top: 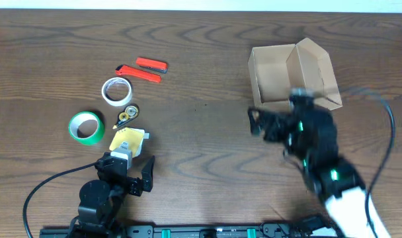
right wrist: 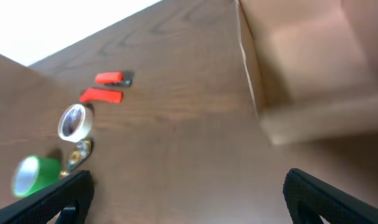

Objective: Pack container

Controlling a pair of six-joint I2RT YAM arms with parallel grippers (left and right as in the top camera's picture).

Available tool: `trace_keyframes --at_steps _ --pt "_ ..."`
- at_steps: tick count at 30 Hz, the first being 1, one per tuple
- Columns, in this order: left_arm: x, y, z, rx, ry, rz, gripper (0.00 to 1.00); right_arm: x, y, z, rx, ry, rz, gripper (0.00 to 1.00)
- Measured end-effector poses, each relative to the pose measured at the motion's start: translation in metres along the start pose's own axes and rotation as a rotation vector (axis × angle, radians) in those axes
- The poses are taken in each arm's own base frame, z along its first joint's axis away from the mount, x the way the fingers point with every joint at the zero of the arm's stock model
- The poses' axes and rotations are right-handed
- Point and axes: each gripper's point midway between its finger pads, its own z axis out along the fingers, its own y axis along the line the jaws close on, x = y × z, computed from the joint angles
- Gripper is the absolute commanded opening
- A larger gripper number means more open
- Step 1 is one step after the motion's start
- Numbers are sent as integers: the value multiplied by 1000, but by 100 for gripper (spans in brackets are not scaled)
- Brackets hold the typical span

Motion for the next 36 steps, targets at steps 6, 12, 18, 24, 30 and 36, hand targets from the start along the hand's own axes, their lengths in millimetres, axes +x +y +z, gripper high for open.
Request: trace_keyframes --at_steps 6,12,18,24,30,36 --pt "0 0 0 0 0 0 95 -22 -14 70 165 161 -121 99" --pt "0 0 0 0 0 0 95 -2 -51 136 296 317 -173 86" --pt "0 0 0 0 0 0 95 11 -72 172 341 387 -192 1" --pt "0 0 0 0 0 0 95 -16 -38 179 224 339 -384 1" --pt "0 0 0 0 0 0 95 32 41 173 -80 468 -839 1" --pt "0 0 0 0 0 0 95 86 64 151 -265 619 -1113 1"
